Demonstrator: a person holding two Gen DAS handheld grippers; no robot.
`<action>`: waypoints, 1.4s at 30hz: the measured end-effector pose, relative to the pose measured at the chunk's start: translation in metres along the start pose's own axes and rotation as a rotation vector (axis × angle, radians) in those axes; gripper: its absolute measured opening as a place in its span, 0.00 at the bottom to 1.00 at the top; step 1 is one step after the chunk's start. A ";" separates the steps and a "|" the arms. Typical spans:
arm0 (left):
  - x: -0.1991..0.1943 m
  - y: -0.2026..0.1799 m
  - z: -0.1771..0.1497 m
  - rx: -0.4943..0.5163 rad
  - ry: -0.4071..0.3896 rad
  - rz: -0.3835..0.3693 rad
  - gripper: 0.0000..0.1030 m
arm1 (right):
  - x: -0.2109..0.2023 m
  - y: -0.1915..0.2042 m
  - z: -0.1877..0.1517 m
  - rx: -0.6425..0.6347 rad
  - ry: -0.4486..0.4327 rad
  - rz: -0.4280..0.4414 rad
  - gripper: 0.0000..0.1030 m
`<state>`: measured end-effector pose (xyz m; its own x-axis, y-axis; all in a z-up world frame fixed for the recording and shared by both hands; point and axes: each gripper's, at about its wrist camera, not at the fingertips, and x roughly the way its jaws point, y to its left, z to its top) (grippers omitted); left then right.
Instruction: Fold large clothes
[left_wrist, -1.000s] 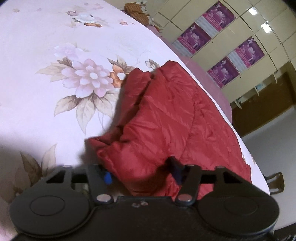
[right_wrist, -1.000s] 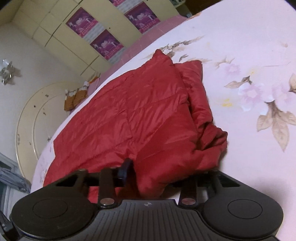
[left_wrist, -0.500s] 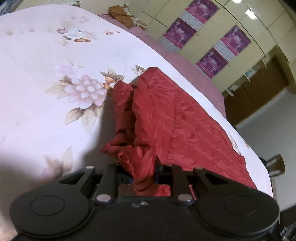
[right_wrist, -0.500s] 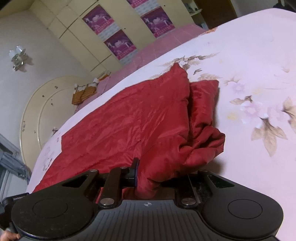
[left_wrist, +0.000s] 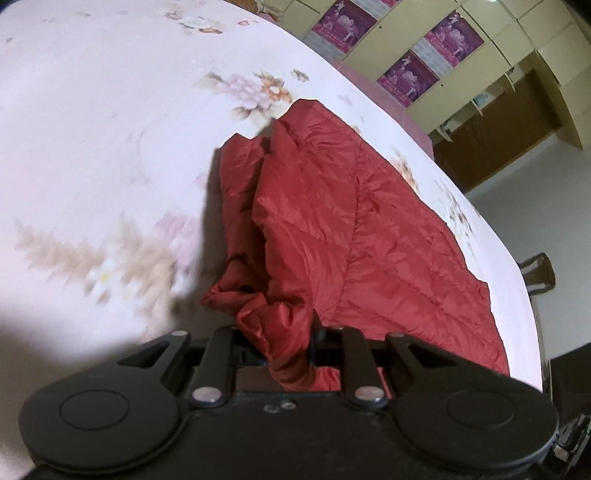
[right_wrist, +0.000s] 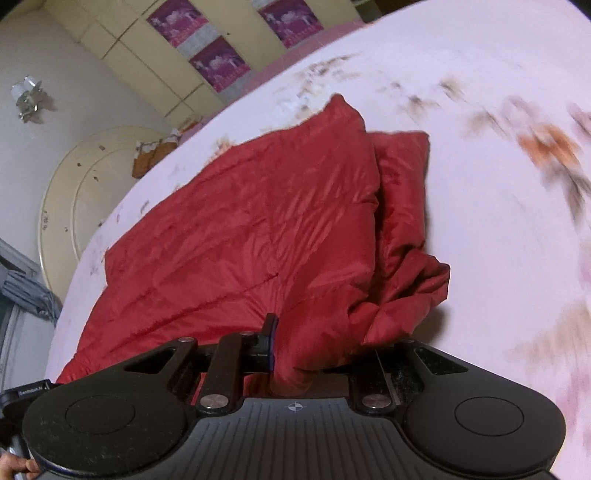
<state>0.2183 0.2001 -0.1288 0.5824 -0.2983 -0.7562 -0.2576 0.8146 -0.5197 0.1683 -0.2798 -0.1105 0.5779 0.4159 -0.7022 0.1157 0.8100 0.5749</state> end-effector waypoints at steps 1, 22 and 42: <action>-0.002 0.003 -0.004 0.010 -0.001 0.001 0.18 | -0.004 0.000 -0.006 0.007 -0.002 0.000 0.19; 0.003 0.006 -0.040 -0.055 -0.025 0.005 0.75 | -0.064 0.040 -0.003 -0.233 -0.271 -0.237 0.56; 0.022 -0.001 -0.039 -0.133 -0.075 -0.061 0.73 | 0.059 0.141 0.001 -0.578 -0.128 -0.076 0.56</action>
<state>0.2013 0.1727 -0.1604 0.6545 -0.3036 -0.6925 -0.3165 0.7217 -0.6156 0.2191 -0.1417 -0.0705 0.6825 0.3242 -0.6551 -0.2772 0.9441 0.1785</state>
